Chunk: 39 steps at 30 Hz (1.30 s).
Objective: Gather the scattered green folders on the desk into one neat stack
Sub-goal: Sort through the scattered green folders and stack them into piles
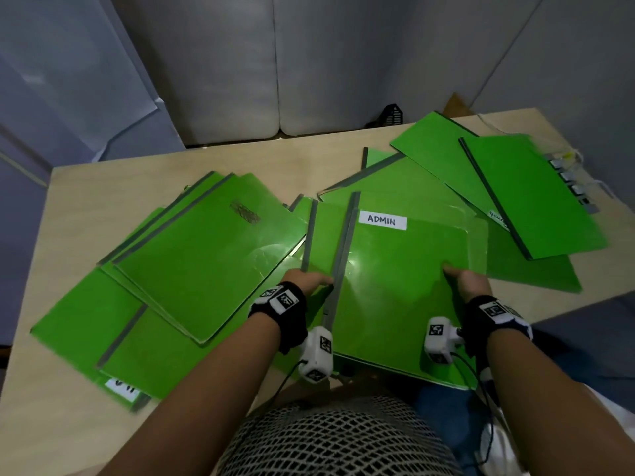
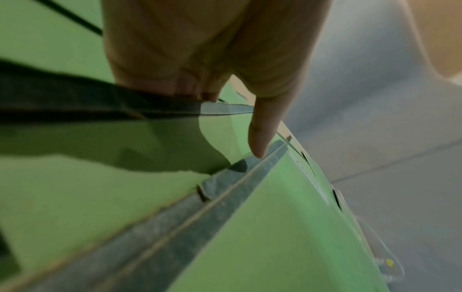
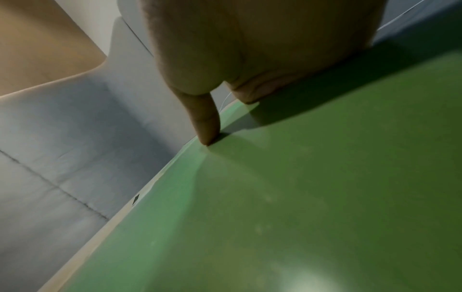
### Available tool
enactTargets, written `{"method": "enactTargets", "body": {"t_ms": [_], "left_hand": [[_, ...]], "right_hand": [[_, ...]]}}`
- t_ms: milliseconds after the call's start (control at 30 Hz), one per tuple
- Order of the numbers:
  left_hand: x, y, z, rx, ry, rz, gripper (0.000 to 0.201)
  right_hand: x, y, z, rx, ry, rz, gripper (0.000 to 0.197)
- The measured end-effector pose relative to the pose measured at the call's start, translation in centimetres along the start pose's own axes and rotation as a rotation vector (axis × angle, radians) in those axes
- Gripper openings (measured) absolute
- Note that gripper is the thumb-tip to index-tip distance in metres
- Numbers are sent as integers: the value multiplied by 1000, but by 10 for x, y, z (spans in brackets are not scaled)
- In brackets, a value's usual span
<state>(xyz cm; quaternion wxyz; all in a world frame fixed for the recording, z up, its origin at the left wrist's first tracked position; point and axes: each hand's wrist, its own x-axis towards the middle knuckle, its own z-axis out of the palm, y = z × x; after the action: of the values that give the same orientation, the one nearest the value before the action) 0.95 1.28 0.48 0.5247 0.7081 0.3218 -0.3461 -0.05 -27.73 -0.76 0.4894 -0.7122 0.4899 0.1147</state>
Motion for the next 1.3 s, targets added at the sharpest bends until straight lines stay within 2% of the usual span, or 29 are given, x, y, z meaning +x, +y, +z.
{"method": "enactTargets", "body": {"t_ms": [67,133,233,367,467,533,600,633,700,800,900,967,1000,1033,1100,1133,1200,1300], "left_hand": [[-4,1,3,-21,24,12,40],[-11,1,6,14,67,34,31],[-13,4,12,-19,17,4,52],[-15,4,18,-90,-77,-29,78],[-16,1,22,-76,-135,-5,84],[-14,2,24,14,-172,30,67],[-14,7,24,135,-226,61,33],[-13,8,23,196,-233,71,24],[-11,10,21,257,-233,99,22],[-10,7,10,289,-76,231,29],[1,0,-21,403,239,391,32],[14,-5,-54,522,466,412,42],[20,-9,-71,605,534,379,53],[27,-13,-88,692,550,317,66],[34,-25,-117,805,458,196,87],[37,-32,-125,840,400,157,91],[40,-41,-128,884,332,138,90],[35,-40,-118,892,354,169,75]], "right_hand": [[3,3,1,-2,-22,33,77],[-5,0,1,-21,-32,54,73],[-13,0,2,-71,-56,69,65],[-15,1,1,-94,-75,73,67],[-18,-1,-1,-107,-102,86,68],[-22,-3,-3,-79,-110,77,72],[-20,-5,-4,-69,-115,96,80],[-21,-5,-2,-63,-121,100,82],[-21,-10,1,-58,-98,82,79],[-17,-19,10,-41,-14,3,73],[-16,-30,19,-7,17,-49,70],[-14,-35,23,19,16,-57,70],[-14,-37,25,35,17,-58,70],[-13,-39,27,50,16,-64,70],[-13,-42,32,75,8,-65,69],[-13,-44,35,81,10,-68,67],[-16,-48,42,89,22,-80,67],[-19,-53,55,94,29,-95,71]]}}
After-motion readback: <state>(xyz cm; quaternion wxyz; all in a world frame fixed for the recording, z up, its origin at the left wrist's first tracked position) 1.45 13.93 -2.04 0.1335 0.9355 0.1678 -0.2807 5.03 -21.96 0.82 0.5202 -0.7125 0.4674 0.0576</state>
